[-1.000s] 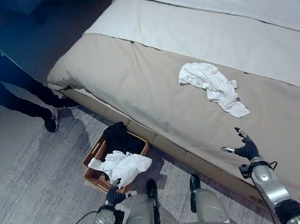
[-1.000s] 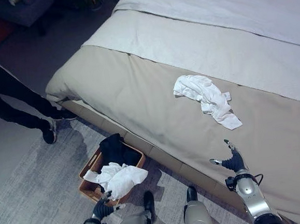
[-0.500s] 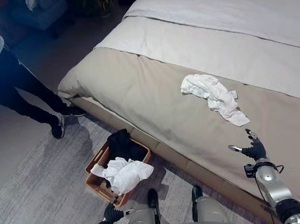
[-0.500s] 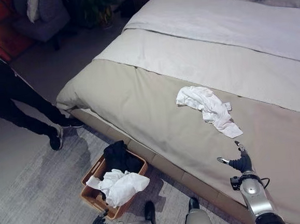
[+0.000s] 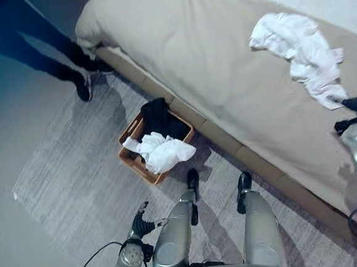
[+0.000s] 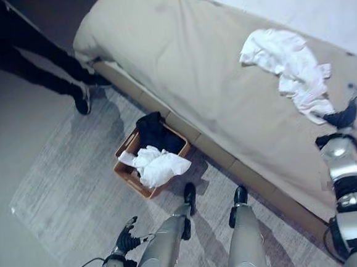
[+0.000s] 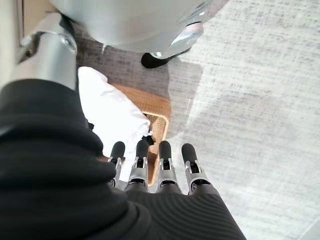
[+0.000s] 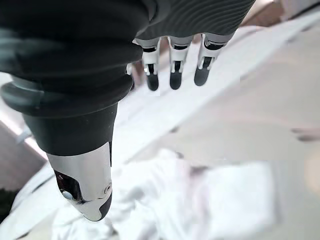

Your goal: Pick up clothes into the bucket

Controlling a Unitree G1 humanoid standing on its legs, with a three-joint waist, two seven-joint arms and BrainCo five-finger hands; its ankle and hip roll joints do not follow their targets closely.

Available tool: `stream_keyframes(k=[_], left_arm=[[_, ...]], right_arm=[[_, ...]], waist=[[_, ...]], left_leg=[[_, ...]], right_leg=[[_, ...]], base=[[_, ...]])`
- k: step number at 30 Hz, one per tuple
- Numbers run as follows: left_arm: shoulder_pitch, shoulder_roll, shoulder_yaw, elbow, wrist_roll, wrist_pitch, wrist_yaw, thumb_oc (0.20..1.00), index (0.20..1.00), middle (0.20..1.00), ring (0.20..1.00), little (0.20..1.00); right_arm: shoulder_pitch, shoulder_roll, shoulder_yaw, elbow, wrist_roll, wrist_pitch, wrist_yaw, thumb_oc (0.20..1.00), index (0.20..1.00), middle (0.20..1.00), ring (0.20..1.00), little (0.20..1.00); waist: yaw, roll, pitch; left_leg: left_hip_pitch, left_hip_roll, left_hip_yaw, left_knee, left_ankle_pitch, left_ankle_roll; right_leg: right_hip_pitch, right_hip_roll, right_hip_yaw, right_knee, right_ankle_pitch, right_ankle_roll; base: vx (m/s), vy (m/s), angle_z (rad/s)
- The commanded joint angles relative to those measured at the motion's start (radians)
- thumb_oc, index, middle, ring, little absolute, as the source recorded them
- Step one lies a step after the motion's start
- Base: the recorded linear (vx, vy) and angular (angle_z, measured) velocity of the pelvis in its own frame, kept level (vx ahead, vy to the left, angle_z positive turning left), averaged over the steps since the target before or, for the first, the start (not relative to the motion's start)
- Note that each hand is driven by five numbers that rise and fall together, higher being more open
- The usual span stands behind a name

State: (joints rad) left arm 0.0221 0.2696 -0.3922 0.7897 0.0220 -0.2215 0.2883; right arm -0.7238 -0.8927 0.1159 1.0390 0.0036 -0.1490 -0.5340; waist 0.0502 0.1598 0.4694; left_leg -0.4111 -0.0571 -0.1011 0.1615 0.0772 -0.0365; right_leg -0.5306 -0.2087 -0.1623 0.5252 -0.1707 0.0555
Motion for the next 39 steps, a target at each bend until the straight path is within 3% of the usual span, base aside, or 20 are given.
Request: stream_keyframes(k=[1,3,4,6,14,21,28,31,32,33,39], left_arm=[[0.007,0.034,-0.041,-0.014,-0.022,-0.006,0.029,1.000,1.000,1.000,1.000,1.000],[-0.013,0.037,-0.057,-0.020,-0.031,-0.011,0.040,1.000,1.000,1.000,1.000,1.000],[-0.015,0.036,-0.056,-0.020,-0.031,-0.011,0.040,1.000,1.000,1.000,1.000,1.000],[-0.033,0.041,-0.077,-0.037,-0.048,-0.017,0.055,1.000,1.000,1.000,1.000,1.000],[-0.041,0.059,-0.105,-0.090,-0.084,-0.019,0.087,1.000,1.000,1.000,1.000,1.000],[-0.032,0.064,-0.114,-0.132,-0.110,-0.016,0.089,1.000,1.000,1.000,1.000,1.000],[-0.060,0.061,-0.152,-0.196,-0.128,-0.019,0.074,1.000,1.000,1.000,1.000,1.000],[-0.077,0.061,-0.163,-0.233,-0.130,-0.023,0.067,1.000,1.000,1.000,1.000,1.000],[-0.077,0.061,-0.163,-0.233,-0.131,-0.023,0.067,1.000,1.000,1.000,1.000,1.000],[-0.082,0.059,-0.169,-0.247,-0.134,-0.021,0.063,1.000,1.000,1.000,1.000,1.000],[-0.093,0.056,-0.184,-0.263,-0.138,-0.019,0.052,1.000,1.000,1.000,1.000,1.000]], right_arm=[[-0.086,-0.086,0.052,-0.018,0.021,-0.006,-0.037,1.000,1.000,1.000,1.000,1.000],[-0.140,-0.120,0.086,0.018,0.021,0.002,-0.048,1.000,1.000,1.000,1.000,1.000],[-0.146,-0.121,0.089,0.021,0.022,0.001,-0.048,1.000,1.000,1.000,1.000,1.000],[-0.206,-0.161,0.115,0.065,0.030,0.009,-0.056,1.000,1.000,1.000,1.000,1.000],[-0.376,-0.235,0.189,0.196,0.095,0.030,-0.077,1.000,1.000,1.000,1.000,1.000],[-0.421,-0.304,0.232,0.223,0.155,0.038,-0.034,1.000,1.000,1.000,1.000,1.000],[-0.471,-0.299,0.279,0.245,0.171,0.047,-0.013,1.000,1.000,1.000,1.000,1.000],[-0.471,-0.293,0.293,0.258,0.168,0.055,0.016,1.000,1.000,1.000,1.000,1.000],[-0.472,-0.293,0.294,0.258,0.168,0.055,0.016,0.931,0.931,0.931,0.931,0.931],[-0.474,-0.289,0.299,0.260,0.175,0.052,0.037,0.200,0.200,0.200,0.200,0.200],[-0.480,-0.279,0.312,0.244,0.181,0.041,0.045,0.200,0.200,0.200,0.200,0.200]], waist=[[0.026,-0.034,0.014],[0.032,-0.033,0.031],[0.031,-0.028,0.035],[0.035,-0.031,0.050],[0.055,-0.028,0.051],[0.045,-0.007,0.051],[0.033,0.024,0.051],[0.026,0.032,0.051],[0.026,0.031,0.051],[0.024,0.033,0.051],[0.021,0.040,0.051]], left_leg=[[-0.052,-0.033,-0.019,0.145,-0.085,-0.006],[-0.080,-0.049,-0.042,0.188,-0.117,-0.012],[-0.094,-0.050,-0.042,0.185,-0.089,-0.010],[-0.139,-0.070,-0.067,0.233,-0.123,-0.012],[-0.262,-0.083,-0.080,0.270,-0.117,-0.012],[-0.297,-0.074,-0.090,0.186,-0.052,-0.036],[-0.320,-0.053,-0.088,0.056,0.032,-0.065],[-0.327,-0.053,-0.085,0.037,0.041,-0.065],[-0.328,-0.053,-0.085,0.037,0.041,-0.065],[-0.331,-0.056,-0.082,0.040,0.037,-0.062],[-0.339,-0.070,-0.066,0.064,0.022,-0.050]], right_leg=[[0.040,-0.013,0.016,0.002,0.032,0.035],[0.020,-0.035,0.014,0.067,-0.022,0.036],[0.008,-0.037,0.006,0.062,0.005,0.030],[-0.026,-0.062,-0.001,0.136,-0.047,0.028],[-0.152,-0.082,-0.002,0.207,-0.067,0.019],[-0.228,-0.088,-0.007,0.223,-0.083,0.003],[-0.307,-0.085,-0.003,0.221,-0.095,-0.002],[-0.336,-0.087,0.005,0.227,-0.100,-0.003],[-0.337,-0.088,0.006,0.228,-0.100,-0.003],[-0.345,-0.090,0.013,0.227,-0.097,-0.001],[-0.362,-0.092,0.043,0.236,-0.090,0.005]], base=[[-0.08,-0.057,0.38],[-0.01,-0.069,0.30],[0.04,-0.101,0.49],[0.00,-0.076,0.60],[-0.02,-0.017,0.25],[-0.01,-0.040,0.05],[0.00,-0.044,0.01],[0.01,-0.030,-0.01],[0.00,0.000,0.00],[0.00,0.000,0.00],[0.01,0.005,-0.05]])
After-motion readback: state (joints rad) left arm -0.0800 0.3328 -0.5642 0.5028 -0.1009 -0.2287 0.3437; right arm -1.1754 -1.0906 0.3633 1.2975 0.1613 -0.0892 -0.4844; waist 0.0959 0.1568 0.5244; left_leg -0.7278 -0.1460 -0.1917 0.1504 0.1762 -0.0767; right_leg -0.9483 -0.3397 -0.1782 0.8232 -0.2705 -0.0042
